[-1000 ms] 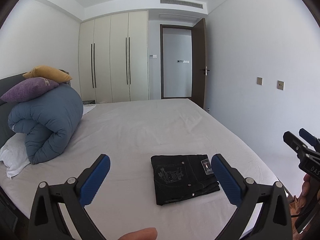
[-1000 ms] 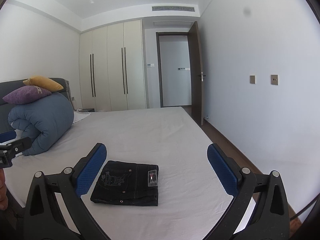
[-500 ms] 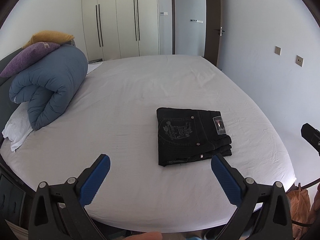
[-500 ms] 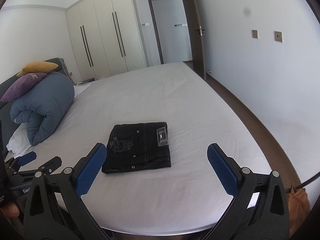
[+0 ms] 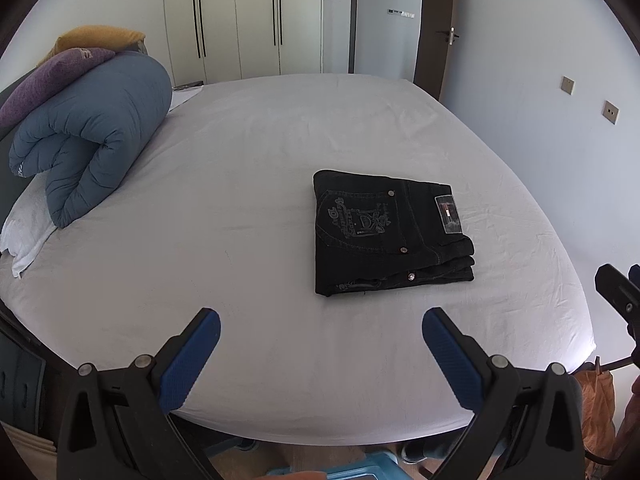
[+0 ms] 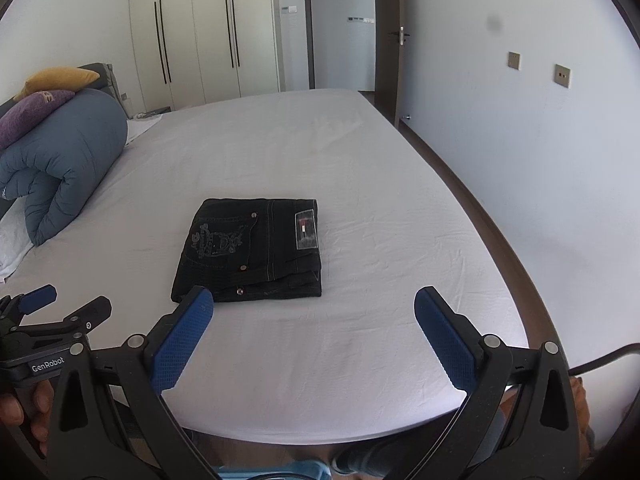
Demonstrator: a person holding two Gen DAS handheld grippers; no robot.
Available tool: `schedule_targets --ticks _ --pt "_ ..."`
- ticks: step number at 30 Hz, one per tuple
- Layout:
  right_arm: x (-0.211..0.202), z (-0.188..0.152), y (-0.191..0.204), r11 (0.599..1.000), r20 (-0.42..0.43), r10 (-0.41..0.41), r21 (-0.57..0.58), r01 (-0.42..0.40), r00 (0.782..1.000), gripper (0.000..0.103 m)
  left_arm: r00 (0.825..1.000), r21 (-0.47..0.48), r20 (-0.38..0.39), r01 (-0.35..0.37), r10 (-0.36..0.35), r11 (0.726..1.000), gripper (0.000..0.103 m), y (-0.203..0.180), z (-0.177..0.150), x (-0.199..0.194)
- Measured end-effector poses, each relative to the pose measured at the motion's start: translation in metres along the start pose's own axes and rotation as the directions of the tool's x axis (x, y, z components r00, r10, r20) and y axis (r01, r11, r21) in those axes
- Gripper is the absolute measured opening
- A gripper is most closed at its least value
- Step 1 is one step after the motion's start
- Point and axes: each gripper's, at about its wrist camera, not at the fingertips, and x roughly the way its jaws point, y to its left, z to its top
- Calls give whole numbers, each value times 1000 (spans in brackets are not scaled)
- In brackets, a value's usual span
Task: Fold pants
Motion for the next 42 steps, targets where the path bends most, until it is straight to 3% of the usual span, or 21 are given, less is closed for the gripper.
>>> schedule_targets --ticks 12,42 --pt "11 -4 4 1000 -58 25 0 -25 998 103 1000 2 -9 4 -4 1000 103 -1 -4 3" --pt "19 -10 8 999 -78 32 7 -32 996 103 1000 1 -20 9 -9 1000 103 -4 -6 3"
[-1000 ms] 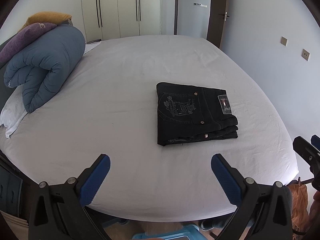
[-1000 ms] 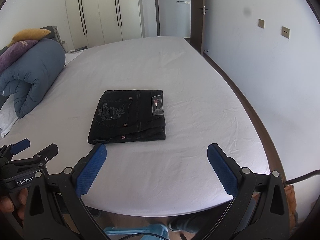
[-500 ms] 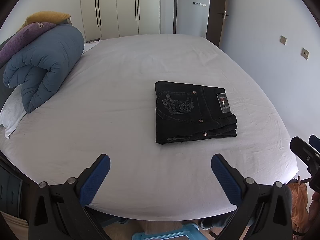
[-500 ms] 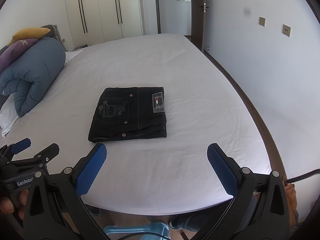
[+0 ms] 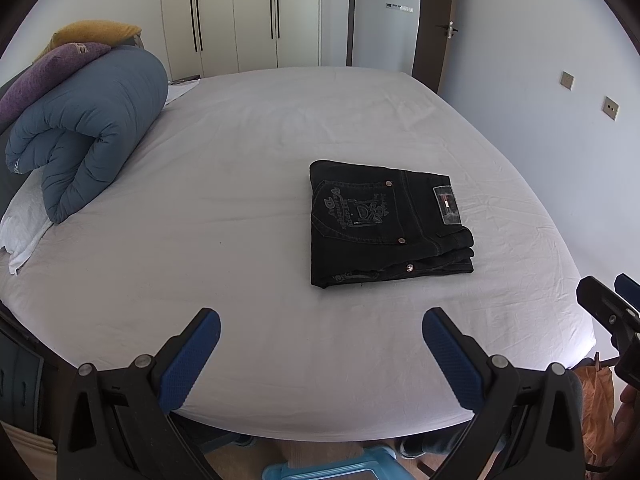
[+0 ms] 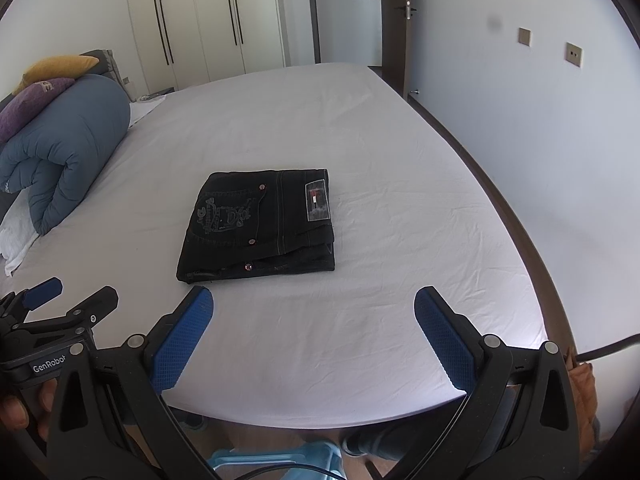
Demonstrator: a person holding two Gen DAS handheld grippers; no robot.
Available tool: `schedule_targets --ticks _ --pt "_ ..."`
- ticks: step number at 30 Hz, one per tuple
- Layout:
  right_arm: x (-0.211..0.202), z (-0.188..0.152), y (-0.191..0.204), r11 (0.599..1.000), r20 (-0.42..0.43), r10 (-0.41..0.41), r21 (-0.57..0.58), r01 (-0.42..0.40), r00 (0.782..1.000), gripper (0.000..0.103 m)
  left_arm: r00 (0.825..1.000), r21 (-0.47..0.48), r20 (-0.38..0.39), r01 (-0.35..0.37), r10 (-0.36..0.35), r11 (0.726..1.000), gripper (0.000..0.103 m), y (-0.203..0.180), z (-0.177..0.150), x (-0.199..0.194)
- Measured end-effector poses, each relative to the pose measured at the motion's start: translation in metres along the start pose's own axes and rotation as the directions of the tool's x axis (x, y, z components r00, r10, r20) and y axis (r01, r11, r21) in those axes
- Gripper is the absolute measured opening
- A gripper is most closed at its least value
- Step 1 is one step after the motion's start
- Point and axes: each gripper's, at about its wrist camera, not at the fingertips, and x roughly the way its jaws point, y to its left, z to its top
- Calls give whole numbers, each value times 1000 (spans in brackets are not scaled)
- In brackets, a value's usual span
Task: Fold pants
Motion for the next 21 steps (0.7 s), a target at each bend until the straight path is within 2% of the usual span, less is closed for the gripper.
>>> schedule_targets --ticks 21 --pt "4 -11 6 1000 -12 6 -3 -6 1000 103 1000 -3 -6 6 -6 1000 103 1 -2 2"
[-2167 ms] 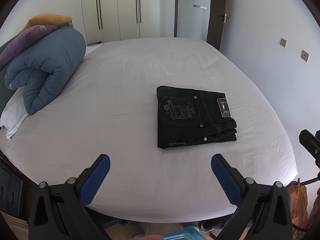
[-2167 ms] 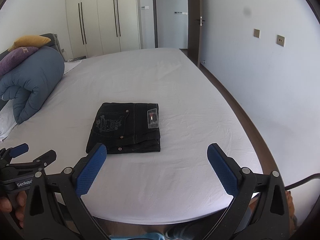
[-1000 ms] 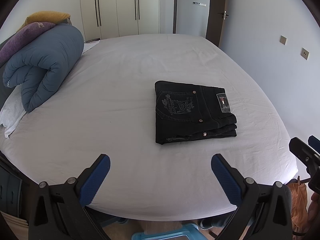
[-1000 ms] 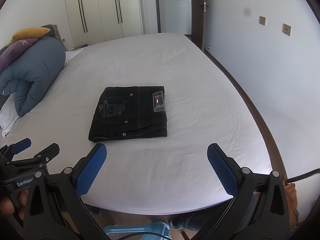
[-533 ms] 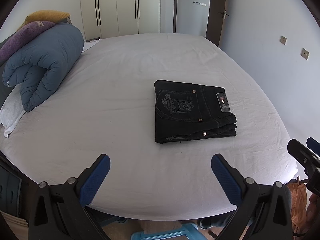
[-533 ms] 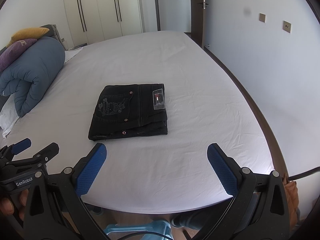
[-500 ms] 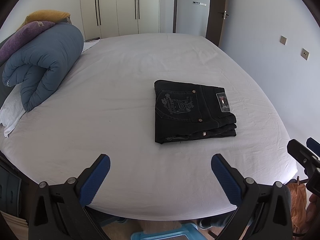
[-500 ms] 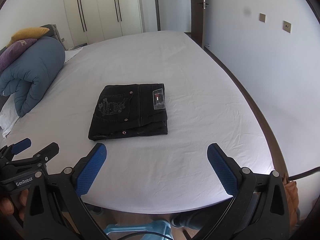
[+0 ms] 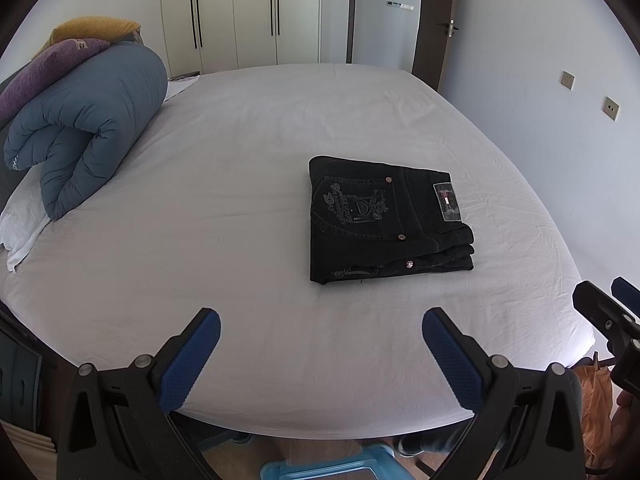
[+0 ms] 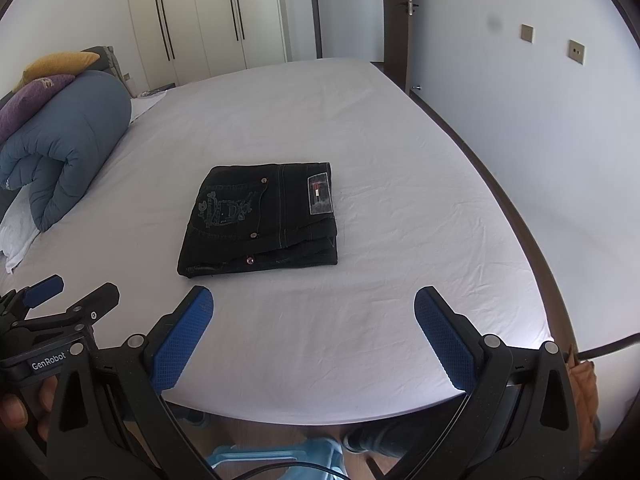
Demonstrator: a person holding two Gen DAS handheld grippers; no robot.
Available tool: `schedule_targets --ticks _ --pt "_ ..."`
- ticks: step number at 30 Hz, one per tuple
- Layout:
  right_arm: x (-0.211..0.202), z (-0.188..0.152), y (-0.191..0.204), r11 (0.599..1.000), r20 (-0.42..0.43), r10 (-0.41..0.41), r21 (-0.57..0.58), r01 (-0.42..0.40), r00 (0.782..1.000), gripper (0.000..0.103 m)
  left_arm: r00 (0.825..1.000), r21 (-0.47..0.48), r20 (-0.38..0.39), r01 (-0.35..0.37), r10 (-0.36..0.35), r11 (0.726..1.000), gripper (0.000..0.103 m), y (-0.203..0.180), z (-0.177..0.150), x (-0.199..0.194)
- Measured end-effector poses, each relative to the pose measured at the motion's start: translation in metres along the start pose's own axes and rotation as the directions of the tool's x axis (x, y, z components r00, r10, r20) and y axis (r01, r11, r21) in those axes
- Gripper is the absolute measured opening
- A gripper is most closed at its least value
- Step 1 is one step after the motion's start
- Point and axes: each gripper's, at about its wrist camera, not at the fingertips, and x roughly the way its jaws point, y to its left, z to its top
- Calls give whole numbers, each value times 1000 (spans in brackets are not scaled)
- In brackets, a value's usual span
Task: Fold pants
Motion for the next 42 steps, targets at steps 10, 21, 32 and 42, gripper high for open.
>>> schedule_targets --ticks 10,21,32,42 --pt "0 -2 1 1000 -2 1 -1 -1 1000 103 1000 -2 -2 2 -2 1000 103 0 -3 0" --pt "2 -3 1 1000 -8 5 -3 -5 1000 103 1000 0 -7 6 -6 1000 103 1 -3 2" --pt "5 -6 0 1000 -22 17 0 -17 1000 103 1000 -16 -18 12 -13 1000 103 4 -6 3" --pt "11 -3 -7 1000 -37 24 7 -24 999 103 1000 -7 -11 -2 2 1000 103 5 -6 2"
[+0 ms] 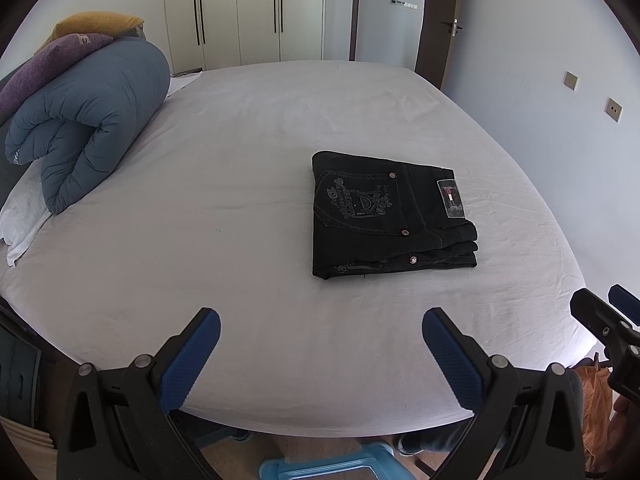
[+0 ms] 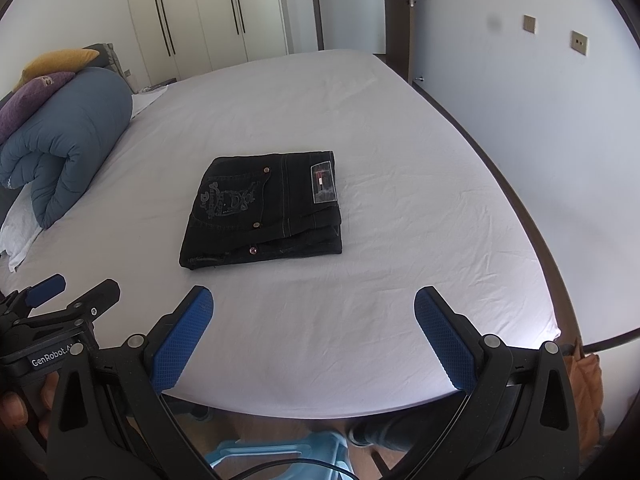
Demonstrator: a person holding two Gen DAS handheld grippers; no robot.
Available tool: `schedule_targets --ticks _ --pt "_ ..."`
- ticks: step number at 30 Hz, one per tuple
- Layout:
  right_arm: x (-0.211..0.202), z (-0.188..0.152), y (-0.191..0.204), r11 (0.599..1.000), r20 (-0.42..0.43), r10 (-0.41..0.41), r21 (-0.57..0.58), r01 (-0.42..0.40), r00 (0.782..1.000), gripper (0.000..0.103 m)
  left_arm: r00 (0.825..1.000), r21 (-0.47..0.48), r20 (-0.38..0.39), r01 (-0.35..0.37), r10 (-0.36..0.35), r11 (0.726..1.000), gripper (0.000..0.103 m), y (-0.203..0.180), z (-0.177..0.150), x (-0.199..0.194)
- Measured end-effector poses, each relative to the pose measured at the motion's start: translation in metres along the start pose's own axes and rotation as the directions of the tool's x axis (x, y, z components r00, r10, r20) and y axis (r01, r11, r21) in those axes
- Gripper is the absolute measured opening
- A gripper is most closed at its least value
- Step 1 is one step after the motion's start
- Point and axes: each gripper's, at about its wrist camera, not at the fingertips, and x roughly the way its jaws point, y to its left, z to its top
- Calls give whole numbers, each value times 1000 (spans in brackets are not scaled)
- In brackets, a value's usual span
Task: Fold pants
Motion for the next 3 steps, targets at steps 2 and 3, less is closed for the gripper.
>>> schedule_targets --ticks 2,3 --pt "3 2 -3 1000 -4 1 1 -1 1000 103 1000 -1 -2 6 -6 1000 103 0 0 0" --pt "3 2 -3 1000 -6 2 4 -2 1000 103 1000 -6 -6 11 -11 1000 103 1 0 1"
